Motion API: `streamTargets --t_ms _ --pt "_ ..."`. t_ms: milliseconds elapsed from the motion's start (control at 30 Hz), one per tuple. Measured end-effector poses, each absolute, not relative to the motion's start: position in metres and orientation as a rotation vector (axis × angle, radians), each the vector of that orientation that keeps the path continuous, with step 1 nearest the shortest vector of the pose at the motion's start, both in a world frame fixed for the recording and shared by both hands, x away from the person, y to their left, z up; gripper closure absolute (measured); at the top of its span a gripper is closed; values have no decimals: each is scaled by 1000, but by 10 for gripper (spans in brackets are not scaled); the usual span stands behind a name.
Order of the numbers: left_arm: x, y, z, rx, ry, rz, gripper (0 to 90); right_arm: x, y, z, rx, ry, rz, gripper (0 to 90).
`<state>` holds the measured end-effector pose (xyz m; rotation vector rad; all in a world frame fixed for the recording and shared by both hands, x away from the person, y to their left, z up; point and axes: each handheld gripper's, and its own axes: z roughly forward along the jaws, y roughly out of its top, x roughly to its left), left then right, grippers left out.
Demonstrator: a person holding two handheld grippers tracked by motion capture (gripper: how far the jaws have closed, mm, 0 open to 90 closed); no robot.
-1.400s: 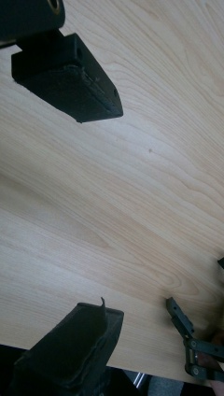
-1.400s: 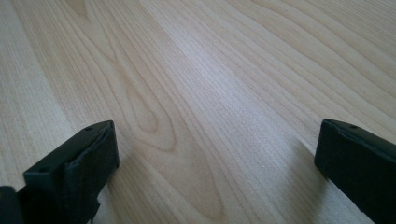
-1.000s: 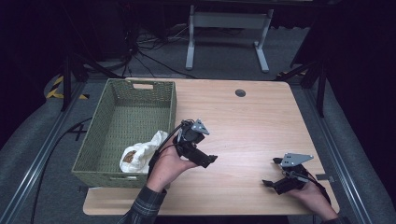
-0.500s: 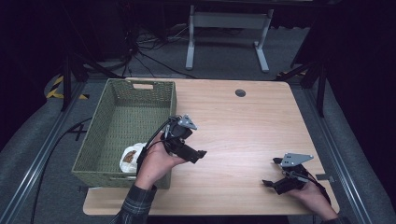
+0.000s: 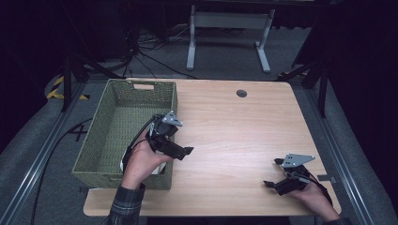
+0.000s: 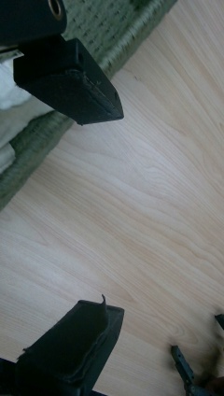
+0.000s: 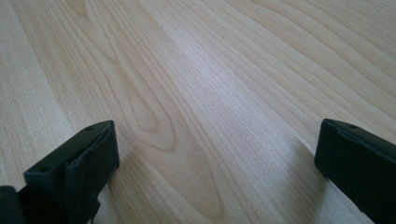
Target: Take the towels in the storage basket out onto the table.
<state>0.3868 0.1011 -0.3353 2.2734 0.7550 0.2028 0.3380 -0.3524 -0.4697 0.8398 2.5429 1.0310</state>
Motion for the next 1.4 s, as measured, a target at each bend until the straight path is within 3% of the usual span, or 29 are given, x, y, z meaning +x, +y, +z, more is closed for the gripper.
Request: streamTargets --t_ms 633,1400 --pt "385 160 -338 2239 921 262 87 338 -353 -470 837 2545 1031 1" --pt "402 187 -380 2411 1033 229 118 338 -353 -470 837 2545 1032 1"
